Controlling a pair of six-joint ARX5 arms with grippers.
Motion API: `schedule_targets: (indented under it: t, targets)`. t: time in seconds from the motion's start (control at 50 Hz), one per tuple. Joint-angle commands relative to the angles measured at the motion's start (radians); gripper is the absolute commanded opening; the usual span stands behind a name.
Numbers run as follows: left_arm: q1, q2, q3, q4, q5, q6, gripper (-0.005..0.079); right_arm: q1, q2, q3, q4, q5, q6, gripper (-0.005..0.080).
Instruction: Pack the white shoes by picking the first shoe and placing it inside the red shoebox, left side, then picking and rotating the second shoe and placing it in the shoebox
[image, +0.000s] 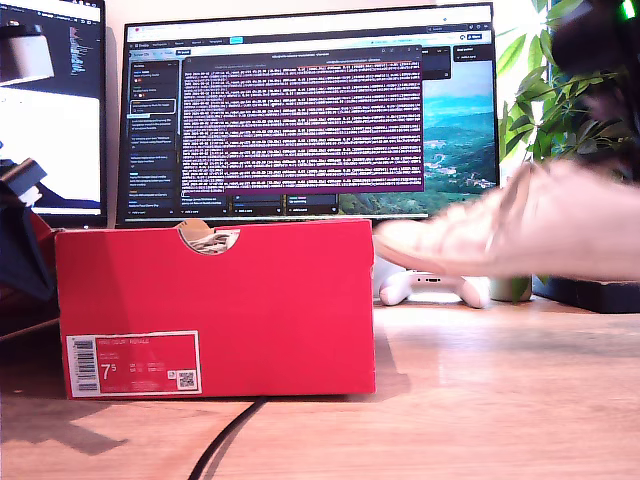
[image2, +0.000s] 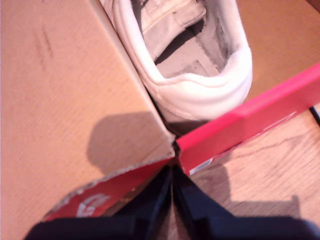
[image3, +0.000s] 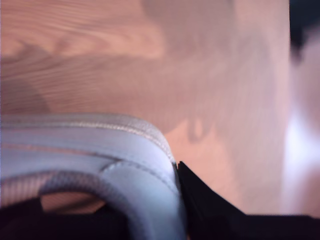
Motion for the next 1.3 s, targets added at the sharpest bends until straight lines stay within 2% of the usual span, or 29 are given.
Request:
schedule_targets:
  t: [0.0,0.1,0.14,0.22,0.36,0.56,0.76,1.1,1.28]
  targets:
    - [-0.006,0.004,0.0,0.008,0.001,-0.002,-0.0019,0.003,-0.007,0.079,0.027,-0.071,-0.095,-0.0012]
    - [-0.006,0.004,0.0,0.008,0.001,-0.002,-0.0019,0.016,-0.007,0.151,0.071,-0.188,-0.243,-0.0012]
    - [-0.006,0.004,0.0,0.008,0.001,-0.002,-0.0019,0.026,-0.007,0.176,0.092,-0.231,-0.257,-0.0012]
    - [-0.006,0.004,0.0,0.008,0.001,-0.002,-0.0019,0.051,-0.007,0.221,0.137,-0.315,-0.407,-0.0012]
    - [-0.006,0.004,0.0,0.008,0.001,-0.002,-0.0019,0.108,-0.007,0.256,0.291,-0.409,-0.565,-0.0012]
    - [-0.006,0.004,0.0,0.008,0.001,-0.002,-0.0019,0.193,-0.004,0.258,0.497,-0.455,-0.768,-0.0012]
    - [-0.006,0.004,0.0,0.008,0.001,-0.002,-0.0019,0.229,0.007,0.258,0.663,-0.51,-0.878,-0.0012]
    - [-0.006,0.004,0.0,0.008,0.001,-0.002,-0.0019,0.285,0.06,0.258,0.883,-0.547,-0.888,-0.0012]
    - [-0.006,0.004,0.0,0.008,0.001,-0.002,-0.0019,0.301,0.111,0.258,0.903,-0.548,-0.887,-0.0012]
